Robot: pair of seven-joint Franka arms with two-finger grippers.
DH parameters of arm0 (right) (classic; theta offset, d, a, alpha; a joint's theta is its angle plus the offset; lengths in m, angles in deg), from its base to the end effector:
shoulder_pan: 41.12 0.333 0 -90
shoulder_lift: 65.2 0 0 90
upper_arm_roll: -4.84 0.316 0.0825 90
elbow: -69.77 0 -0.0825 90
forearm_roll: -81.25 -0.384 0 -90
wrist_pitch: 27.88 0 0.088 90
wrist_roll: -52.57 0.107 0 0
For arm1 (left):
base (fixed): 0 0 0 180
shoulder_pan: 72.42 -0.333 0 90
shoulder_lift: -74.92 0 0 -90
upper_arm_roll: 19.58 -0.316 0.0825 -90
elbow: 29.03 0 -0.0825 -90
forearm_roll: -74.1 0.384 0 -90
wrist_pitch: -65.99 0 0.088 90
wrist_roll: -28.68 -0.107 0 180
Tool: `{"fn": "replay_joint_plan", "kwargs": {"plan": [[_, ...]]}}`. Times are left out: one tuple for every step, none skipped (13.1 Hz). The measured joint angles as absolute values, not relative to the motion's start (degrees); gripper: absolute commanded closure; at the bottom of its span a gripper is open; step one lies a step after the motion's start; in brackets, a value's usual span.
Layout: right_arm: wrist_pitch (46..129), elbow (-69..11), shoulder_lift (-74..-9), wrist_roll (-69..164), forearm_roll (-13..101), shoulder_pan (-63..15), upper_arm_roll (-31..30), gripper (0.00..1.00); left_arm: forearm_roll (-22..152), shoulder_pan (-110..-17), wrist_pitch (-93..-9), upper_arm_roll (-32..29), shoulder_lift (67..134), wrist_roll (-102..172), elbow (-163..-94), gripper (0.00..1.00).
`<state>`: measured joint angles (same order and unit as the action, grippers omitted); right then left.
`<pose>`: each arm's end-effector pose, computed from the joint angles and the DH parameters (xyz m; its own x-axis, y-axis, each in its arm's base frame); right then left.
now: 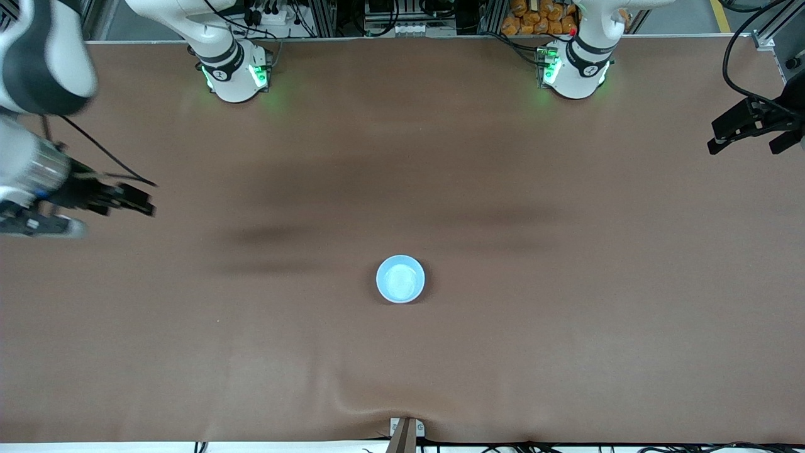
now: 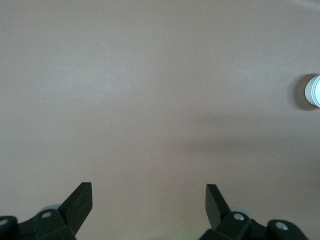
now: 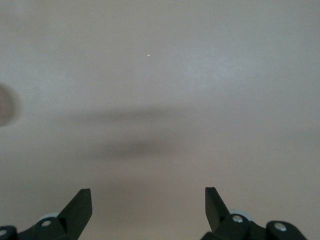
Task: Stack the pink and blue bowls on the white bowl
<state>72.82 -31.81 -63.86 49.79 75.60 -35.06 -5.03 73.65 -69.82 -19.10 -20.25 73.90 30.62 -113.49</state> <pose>0.5658 -0.0281 0.5318 0.9987 -0.0365 -0.0347 -0.0396 -0.9948 -0.0938 0.5396 -0.0190 0.6718 0.9996 -0.0005 0.0285 -0.0007 -1.0000 0.0090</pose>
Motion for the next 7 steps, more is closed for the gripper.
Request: {"fn": "replay_joint_plan", "kwargs": {"plan": [[70.4,-31.3,-65.2,48.7,75.6,-36.7,-4.4,0.0,73.7,-69.8,-19.1,-20.2,73.9,30.6,-113.5,0.0],[67.8,-30.1,-66.1,48.3,75.6,-38.3,-3.1,0.0,73.7,-69.8,-19.1,-20.2,73.9,30.6,-113.5,0.0],[65.3,-28.4,-66.7,48.3,75.9,-39.9,-1.1,0.0,73.7,-69.8,-19.1,-20.2,73.9,30.6,-113.5,0.0],[63.8,-26.8,-67.1,48.3,76.7,-41.5,1.3,0.0,73.7,-69.8,-19.1,-20.2,73.9,30.6,-113.5,0.0],[63.2,-25.7,-67.6,48.3,77.8,-43.3,3.5,0.0,73.7,-69.8,-19.1,-20.2,73.9,30.6,-113.5,0.0],[62.9,-25.2,-67.9,48.3,78.3,-44.8,5.2,0.0,73.7,-69.8,-19.1,-20.2,73.9,30.6,-113.5,0.0],[62.8,-25.1,-68.1,48.3,78.4,-45.8,5.9,0.0,73.7,-69.8,-19.1,-20.2,73.9,30.6,-113.5,0.0]]}}
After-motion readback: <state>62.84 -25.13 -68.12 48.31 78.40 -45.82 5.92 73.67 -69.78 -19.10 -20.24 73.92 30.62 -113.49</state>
